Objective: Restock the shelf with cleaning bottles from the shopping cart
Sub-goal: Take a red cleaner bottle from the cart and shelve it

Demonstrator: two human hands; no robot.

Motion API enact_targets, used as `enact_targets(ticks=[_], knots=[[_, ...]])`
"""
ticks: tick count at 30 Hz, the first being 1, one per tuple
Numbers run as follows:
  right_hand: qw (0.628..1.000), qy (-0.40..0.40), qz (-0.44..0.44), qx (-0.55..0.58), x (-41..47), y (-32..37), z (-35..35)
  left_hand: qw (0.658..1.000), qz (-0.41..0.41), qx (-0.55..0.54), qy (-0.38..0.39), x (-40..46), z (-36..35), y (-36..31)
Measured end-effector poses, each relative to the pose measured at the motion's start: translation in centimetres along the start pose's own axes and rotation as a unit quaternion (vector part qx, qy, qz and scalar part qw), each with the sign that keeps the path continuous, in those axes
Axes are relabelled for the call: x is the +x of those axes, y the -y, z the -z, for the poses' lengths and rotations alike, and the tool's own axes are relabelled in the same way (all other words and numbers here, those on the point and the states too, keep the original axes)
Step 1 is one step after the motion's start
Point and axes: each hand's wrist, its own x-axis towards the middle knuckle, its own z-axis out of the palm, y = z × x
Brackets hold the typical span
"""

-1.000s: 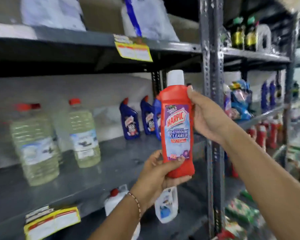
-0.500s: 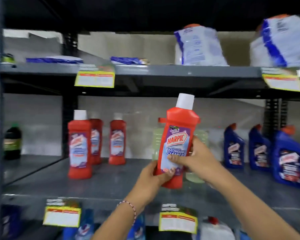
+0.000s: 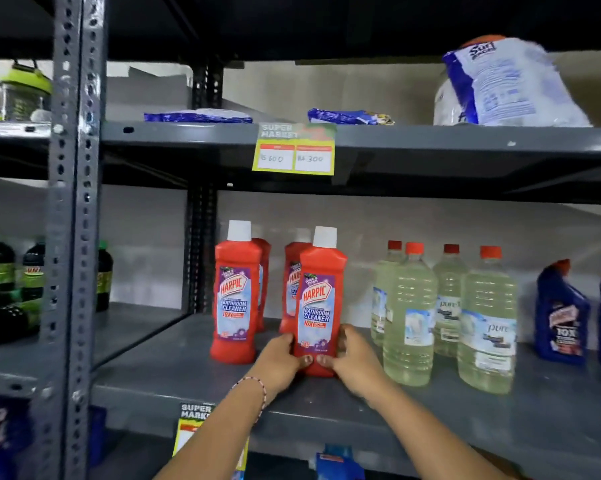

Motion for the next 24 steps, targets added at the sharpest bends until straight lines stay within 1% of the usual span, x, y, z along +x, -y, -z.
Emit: enact_targets(ticks=[5,9,14,16,18,20,21,23,24], knots=[[0.999,0.023,-0.024,0.010,1.2,-0.7,-1.1,0.997,-0.002,0.062,-0.047,0.4,-0.2,0.6],[0.999,0.030,-0.034,0.024,1.7,-1.1,-1.4,0.993,0.003,0.103,-0.052,0.3,-0.3,0.4],[0.998,0.036,-0.044,0.024,1.1,-0.8,-1.6,0.992,0.008,0.115,-0.057,0.1,-0.3,0.3],[0.997,0.035,-0.050,0.036,0.0,0.5,-1.0,0.993,0.000,0.099,-0.065,-0.4,-0.3,0.0],[0.997,0.023,-0.043,0.067,-1.7,1.5,0.4,0.989,-0.023,0.094,-0.108,-1.4,-0.6,-0.8],[0.996,-0.005,-0.024,0.090,-4.3,2.3,2.8,0.977,-0.074,0.091,-0.178,-2.8,-1.5,-2.2],[0.994,-0.022,-0.010,0.106,-5.9,2.5,4.3,0.972,-0.104,0.067,-0.200,-3.7,-2.4,-2.9],[0.988,-0.056,0.013,0.142,-10.0,2.3,7.7,0.964,-0.147,0.004,-0.219,-5.5,-5.1,-4.8],[0.984,-0.069,0.017,0.161,-12.3,1.8,9.5,0.964,-0.169,-0.036,-0.201,-6.7,-6.9,-5.8]])
